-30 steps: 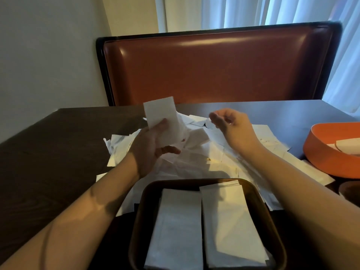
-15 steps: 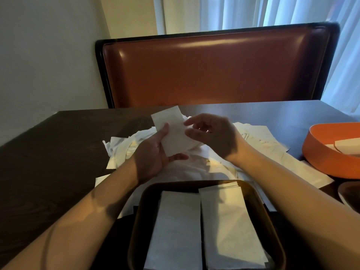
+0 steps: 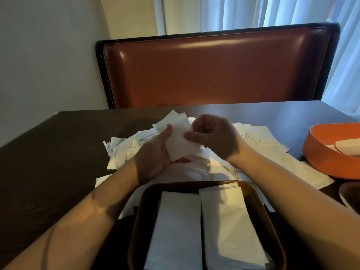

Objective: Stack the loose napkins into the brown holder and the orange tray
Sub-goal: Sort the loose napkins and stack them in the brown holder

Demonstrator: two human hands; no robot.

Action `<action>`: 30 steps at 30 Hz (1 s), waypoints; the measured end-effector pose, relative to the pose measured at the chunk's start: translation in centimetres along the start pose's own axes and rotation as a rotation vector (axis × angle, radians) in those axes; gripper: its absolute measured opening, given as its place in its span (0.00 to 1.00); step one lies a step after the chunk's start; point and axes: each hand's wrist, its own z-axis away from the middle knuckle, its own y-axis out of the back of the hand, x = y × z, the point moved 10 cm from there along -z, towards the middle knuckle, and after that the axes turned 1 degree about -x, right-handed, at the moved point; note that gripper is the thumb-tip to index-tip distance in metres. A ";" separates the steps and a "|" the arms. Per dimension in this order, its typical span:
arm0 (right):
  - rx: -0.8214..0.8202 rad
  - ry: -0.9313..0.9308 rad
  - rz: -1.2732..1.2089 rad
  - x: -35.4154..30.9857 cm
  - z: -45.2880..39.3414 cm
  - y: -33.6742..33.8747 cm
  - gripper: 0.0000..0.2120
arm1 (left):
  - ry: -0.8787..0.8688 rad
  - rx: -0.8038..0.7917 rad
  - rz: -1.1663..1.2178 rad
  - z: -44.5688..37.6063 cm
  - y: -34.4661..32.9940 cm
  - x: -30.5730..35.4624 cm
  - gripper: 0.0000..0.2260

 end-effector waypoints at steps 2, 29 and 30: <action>-0.005 -0.008 -0.003 0.0 -0.1 0.0 0.10 | 0.003 0.012 0.011 0.2 0.1 0.1 0.21; 0.150 0.127 0.044 -2.4 0.5 0.9 0.10 | -0.022 0.150 0.103 0.3 1.5 0.9 0.19; 0.166 0.135 0.039 -2.5 0.6 1.2 0.08 | -0.053 0.167 0.096 0.4 1.7 1.3 0.19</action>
